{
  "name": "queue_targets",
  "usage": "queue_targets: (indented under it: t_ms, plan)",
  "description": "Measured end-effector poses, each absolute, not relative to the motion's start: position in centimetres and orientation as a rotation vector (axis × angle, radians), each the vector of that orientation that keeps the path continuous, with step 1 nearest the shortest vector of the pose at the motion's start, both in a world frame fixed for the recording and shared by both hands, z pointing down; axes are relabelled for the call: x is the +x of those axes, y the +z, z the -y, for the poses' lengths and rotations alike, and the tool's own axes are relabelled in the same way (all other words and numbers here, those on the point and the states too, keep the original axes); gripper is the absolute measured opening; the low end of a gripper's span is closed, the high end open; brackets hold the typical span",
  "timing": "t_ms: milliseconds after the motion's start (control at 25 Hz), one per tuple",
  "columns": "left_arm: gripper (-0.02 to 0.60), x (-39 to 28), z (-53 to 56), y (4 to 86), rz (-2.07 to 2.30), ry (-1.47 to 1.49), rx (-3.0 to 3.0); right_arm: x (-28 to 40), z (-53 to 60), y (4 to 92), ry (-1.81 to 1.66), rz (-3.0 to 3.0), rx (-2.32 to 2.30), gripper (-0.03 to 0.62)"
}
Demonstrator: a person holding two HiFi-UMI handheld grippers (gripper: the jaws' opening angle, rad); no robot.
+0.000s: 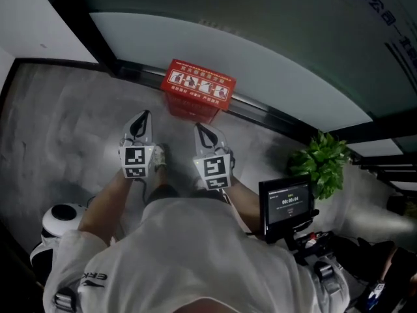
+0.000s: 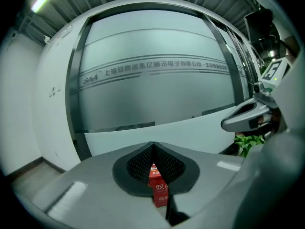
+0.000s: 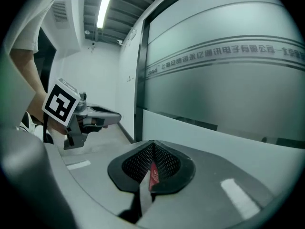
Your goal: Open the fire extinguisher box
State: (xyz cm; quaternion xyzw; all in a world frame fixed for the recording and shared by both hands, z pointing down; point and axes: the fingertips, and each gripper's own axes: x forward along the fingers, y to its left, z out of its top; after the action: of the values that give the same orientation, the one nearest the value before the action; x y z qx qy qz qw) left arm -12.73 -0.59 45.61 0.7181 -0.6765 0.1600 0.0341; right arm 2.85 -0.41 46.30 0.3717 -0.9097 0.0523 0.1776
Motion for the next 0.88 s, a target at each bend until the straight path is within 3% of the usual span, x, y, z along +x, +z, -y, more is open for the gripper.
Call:
queue_targets:
  t_ms: [440, 880]
  plan:
    - [0.002, -21.3, 13.4, 56.9, 1.692, 0.869, 2.493, -4.8, 10.6, 53.0, 0.169, 2.325, 1.168, 0.012]
    - [0.002, -22.3, 18.5, 67.0, 1.360, 1.254, 2.728, -7.2, 15.4, 60.3, 0.104, 2.188, 1.110, 0.012]
